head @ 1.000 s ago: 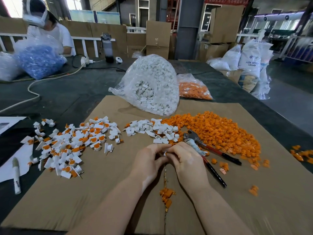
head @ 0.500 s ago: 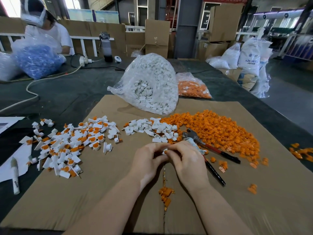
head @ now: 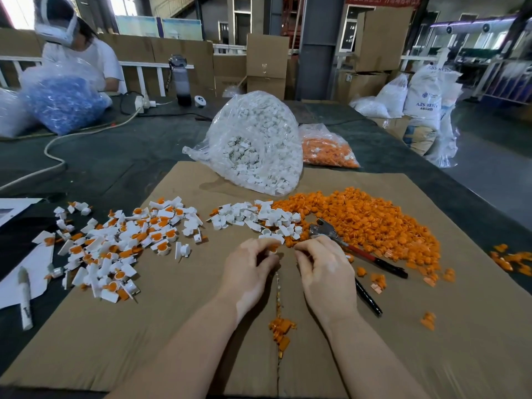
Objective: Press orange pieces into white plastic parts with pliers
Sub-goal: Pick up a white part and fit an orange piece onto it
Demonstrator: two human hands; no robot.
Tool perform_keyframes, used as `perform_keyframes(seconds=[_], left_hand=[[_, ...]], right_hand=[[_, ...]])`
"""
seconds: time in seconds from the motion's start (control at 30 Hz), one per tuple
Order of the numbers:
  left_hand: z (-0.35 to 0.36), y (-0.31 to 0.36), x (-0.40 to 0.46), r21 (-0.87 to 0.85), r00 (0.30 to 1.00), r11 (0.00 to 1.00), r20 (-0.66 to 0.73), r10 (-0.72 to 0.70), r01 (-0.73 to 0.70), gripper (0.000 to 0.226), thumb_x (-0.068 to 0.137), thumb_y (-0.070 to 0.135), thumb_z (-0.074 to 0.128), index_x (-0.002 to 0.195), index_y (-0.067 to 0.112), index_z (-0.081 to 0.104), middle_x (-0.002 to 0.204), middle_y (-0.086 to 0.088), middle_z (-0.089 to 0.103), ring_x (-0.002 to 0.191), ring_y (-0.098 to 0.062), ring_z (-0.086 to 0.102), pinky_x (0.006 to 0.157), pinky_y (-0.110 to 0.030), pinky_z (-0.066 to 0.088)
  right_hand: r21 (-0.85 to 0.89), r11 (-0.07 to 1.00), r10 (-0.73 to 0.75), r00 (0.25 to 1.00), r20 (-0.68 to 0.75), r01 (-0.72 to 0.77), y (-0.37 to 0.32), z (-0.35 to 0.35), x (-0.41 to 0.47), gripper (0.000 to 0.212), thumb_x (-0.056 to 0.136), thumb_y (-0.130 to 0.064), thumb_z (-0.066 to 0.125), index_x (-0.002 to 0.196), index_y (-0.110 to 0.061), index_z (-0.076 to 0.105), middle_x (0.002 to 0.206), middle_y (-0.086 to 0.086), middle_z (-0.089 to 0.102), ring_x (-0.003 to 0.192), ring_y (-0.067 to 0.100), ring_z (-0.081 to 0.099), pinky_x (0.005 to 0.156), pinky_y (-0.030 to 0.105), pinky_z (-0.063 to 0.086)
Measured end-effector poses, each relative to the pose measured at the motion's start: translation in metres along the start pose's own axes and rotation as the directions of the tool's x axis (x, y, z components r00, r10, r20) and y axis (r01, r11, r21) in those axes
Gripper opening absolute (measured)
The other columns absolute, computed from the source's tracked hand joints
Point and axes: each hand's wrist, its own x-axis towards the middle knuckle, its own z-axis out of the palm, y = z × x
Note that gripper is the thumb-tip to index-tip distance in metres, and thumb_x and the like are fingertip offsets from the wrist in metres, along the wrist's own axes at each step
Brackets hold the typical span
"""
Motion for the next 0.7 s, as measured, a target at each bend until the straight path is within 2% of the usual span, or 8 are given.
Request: perform_keyframes(seconds=[0.1,0.2,0.23,0.33,0.43,0.63,0.7], left_hand=[[-0.004,-0.005,0.004,0.039,0.994,0.997,-0.091,-0.064,0.068,0.024,0.091,0.018,0.057,0.113,0.022,0.065,0.096,0.007,0.048,0.102,-0.013,0.047,0.084,-0.019,0.033],[-0.017,-0.018,0.009,0.142,0.979,0.982,-0.180,-0.100,0.126,0.024,0.091,0.014,0.058,0.114,0.017,0.066,0.101,0.003,0.045,0.102,-0.011,0.041,0.084,-0.010,0.025],[-0.023,-0.024,0.010,0.173,0.970,0.971,-0.206,-0.126,0.163,0.025,0.091,0.013,0.057,0.115,0.016,0.065,0.106,0.000,0.047,0.104,-0.012,0.041,0.085,-0.009,0.024],[-0.042,-0.039,0.017,0.276,0.934,0.911,-0.271,-0.232,0.306,0.030,0.094,0.012,0.050,0.123,0.015,0.061,0.125,-0.008,0.046,0.120,-0.026,0.037,0.098,-0.026,0.029],[-0.056,-0.048,0.021,0.360,0.911,0.853,-0.311,-0.273,0.378,0.034,0.095,0.009,0.048,0.128,0.011,0.056,0.132,-0.011,0.043,0.124,-0.032,0.034,0.103,-0.036,0.030],[-0.067,-0.050,0.029,0.358,0.859,0.805,-0.389,-0.332,0.473,0.032,0.093,0.008,0.052,0.124,0.003,0.056,0.140,-0.015,0.036,0.129,-0.032,0.031,0.105,-0.039,0.030],[-0.065,-0.047,0.029,0.340,0.855,0.829,-0.437,-0.279,0.444,0.033,0.092,0.010,0.054,0.124,0.001,0.054,0.137,-0.017,0.036,0.128,-0.032,0.029,0.103,-0.038,0.030]], right_hand=[[-0.038,0.999,0.023,0.999,-0.028,-0.024,0.002,0.001,0.000,0.007,0.076,0.002,0.071,0.079,-0.004,0.070,0.077,0.007,0.065,0.076,0.026,0.061,0.072,0.040,0.052],[-0.061,0.997,0.048,0.999,-0.015,-0.049,0.004,0.003,0.000,0.009,0.076,0.004,0.070,0.080,-0.004,0.070,0.078,0.008,0.065,0.077,0.029,0.061,0.071,0.045,0.051],[-0.067,0.996,0.053,0.999,-0.009,-0.054,0.004,0.003,0.000,0.009,0.076,0.004,0.070,0.080,-0.004,0.070,0.079,0.008,0.066,0.077,0.029,0.061,0.071,0.045,0.051],[-0.098,0.993,0.069,0.998,0.003,-0.068,0.003,0.004,0.000,0.012,0.075,0.006,0.069,0.081,-0.005,0.071,0.080,0.008,0.066,0.078,0.030,0.061,0.071,0.045,0.050],[-0.123,0.989,0.085,0.996,0.024,-0.081,0.002,0.005,-0.001,0.014,0.076,0.006,0.067,0.083,-0.006,0.071,0.082,0.008,0.065,0.080,0.030,0.061,0.072,0.044,0.049],[-0.177,0.979,0.110,0.992,0.065,-0.098,0.002,0.006,0.000,0.014,0.077,0.005,0.066,0.084,-0.006,0.071,0.085,0.008,0.065,0.081,0.029,0.060,0.073,0.042,0.048],[-0.213,0.972,0.113,0.991,0.064,-0.097,0.002,0.007,0.000,0.014,0.075,0.006,0.067,0.082,-0.005,0.071,0.084,0.009,0.065,0.080,0.030,0.061,0.072,0.041,0.048]])
